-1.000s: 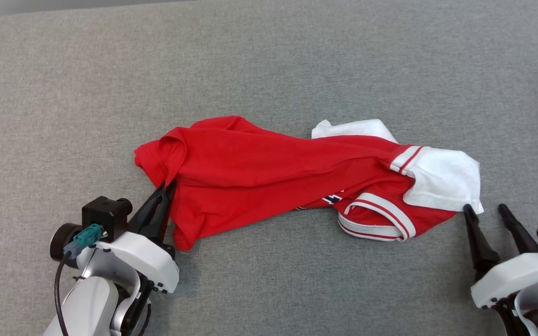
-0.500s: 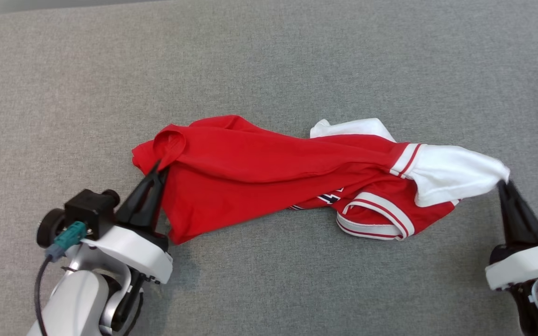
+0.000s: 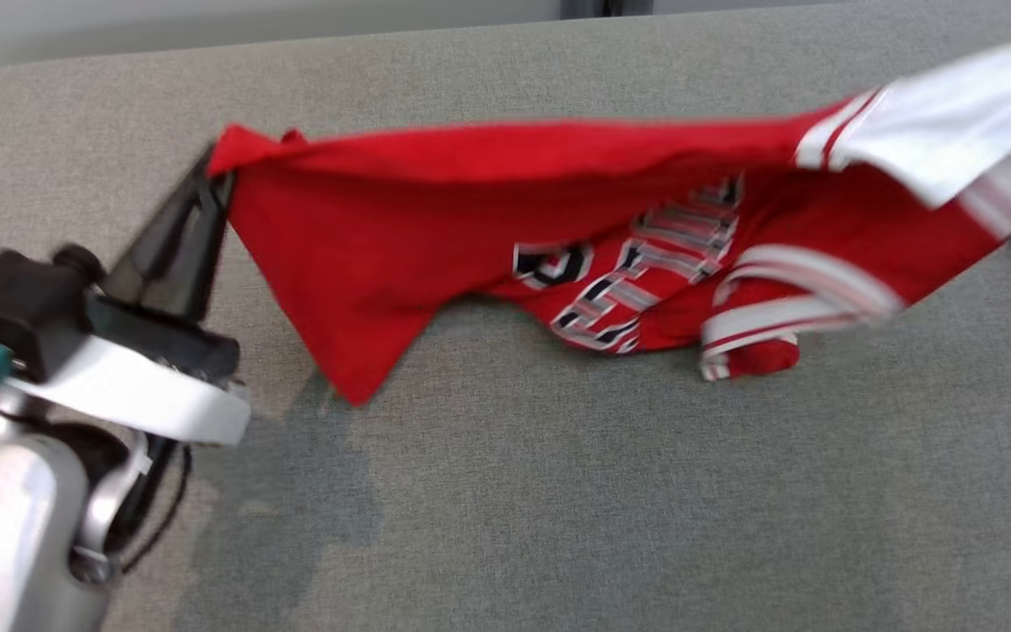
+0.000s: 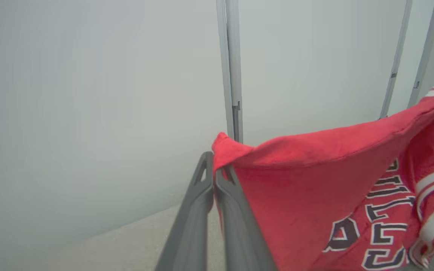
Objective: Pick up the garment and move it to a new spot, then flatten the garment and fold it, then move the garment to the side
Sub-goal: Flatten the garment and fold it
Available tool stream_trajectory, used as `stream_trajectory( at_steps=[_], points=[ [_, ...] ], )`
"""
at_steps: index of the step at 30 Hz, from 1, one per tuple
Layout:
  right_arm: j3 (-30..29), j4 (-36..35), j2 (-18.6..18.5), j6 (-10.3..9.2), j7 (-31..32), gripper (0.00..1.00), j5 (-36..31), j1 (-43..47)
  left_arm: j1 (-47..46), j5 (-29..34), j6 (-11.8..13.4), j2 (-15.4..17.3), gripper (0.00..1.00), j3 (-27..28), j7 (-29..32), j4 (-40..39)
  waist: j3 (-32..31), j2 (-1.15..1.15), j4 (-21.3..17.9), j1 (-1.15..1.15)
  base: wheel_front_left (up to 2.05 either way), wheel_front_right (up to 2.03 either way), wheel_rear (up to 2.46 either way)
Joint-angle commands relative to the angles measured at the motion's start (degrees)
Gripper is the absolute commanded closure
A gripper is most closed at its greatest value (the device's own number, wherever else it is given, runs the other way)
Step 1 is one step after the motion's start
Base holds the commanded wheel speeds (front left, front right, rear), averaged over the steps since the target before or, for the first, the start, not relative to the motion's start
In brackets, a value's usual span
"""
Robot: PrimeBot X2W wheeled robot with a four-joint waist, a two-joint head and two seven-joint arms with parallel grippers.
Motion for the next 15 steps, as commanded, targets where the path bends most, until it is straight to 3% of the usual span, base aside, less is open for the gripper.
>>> stream_trajectory(
  at_steps=[1, 9, 15],
  points=[
    [-0.44, -0.70, -0.49, -0.02, 0.24, 1.00, 0.27, -1.21, -1.41, -0.18, 0.10, 0.49, 1.00, 0.57, 0.08, -0.56, -0.17, 0.00, 0.15, 0.00, 0.00, 0.00, 0.00],
    [-3.03, -6.97, -2.55, -0.02, 6.55, 1.00, 1.16, -14.60, -11.53, -0.32, 0.58, 2.73, 1.00, 4.79, 1.69, -7.65, -1.62, 0.00, 1.04, 0.00, 0.00, 0.00, 0.00],
    [-3.07, -8.11, -2.05, -0.02, 10.23, 1.00, 0.83, -19.42, -16.50, -0.81, 0.48, 3.77, 1.00, 6.10, 3.29, -9.55, -1.99, 0.00, 0.76, 0.00, 0.00, 0.00, 0.00]
  ],
)
